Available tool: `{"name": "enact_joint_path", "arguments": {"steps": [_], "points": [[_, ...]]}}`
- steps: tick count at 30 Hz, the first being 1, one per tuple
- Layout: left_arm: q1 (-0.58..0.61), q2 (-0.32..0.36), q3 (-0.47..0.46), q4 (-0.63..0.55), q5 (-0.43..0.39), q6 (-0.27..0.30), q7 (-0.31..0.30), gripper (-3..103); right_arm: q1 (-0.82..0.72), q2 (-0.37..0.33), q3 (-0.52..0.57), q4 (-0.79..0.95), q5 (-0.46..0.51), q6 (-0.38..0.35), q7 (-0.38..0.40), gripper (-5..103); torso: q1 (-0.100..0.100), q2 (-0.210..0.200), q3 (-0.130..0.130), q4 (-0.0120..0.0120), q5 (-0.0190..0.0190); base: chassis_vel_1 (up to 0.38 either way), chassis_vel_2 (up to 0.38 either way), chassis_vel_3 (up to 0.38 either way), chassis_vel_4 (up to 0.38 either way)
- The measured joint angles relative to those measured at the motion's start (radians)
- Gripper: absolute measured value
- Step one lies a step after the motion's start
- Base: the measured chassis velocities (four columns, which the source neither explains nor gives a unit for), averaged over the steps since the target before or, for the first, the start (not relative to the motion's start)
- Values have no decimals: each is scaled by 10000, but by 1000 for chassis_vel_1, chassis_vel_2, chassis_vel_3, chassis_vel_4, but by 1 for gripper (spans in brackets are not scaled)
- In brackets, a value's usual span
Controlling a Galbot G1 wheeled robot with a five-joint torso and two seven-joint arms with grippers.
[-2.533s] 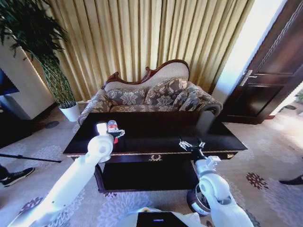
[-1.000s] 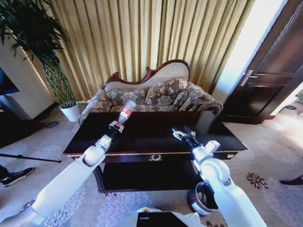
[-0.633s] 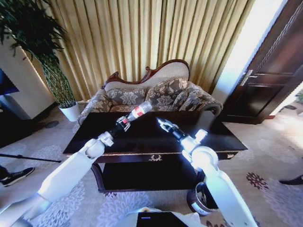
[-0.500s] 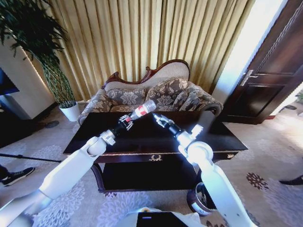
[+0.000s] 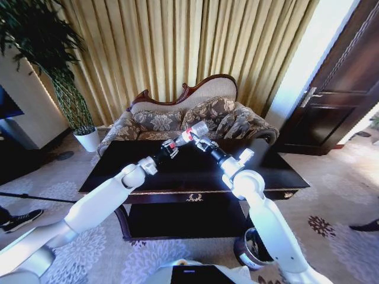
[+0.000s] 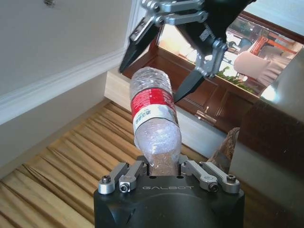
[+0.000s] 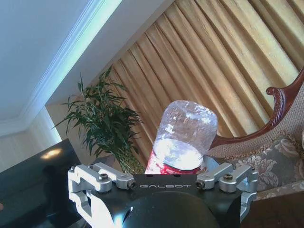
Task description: Move to the front of the table and place the trash on the table into the trash bin.
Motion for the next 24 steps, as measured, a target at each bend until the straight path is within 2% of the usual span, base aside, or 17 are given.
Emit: {"name": "enact_joint_path", "arguments": {"steps": [13,24], "points": [[-564,-637,1075,128,-113,448,-22,24,281,-3,69,-204,-68,41,27,100,0,0,0,1,0,0,0,0,0],[-586,-500,1155,-108,-100,548,5,24,86,-58,311,-209,-102,73,-17,100,-1,0,0,1,-1,0,0,0,0]]}}
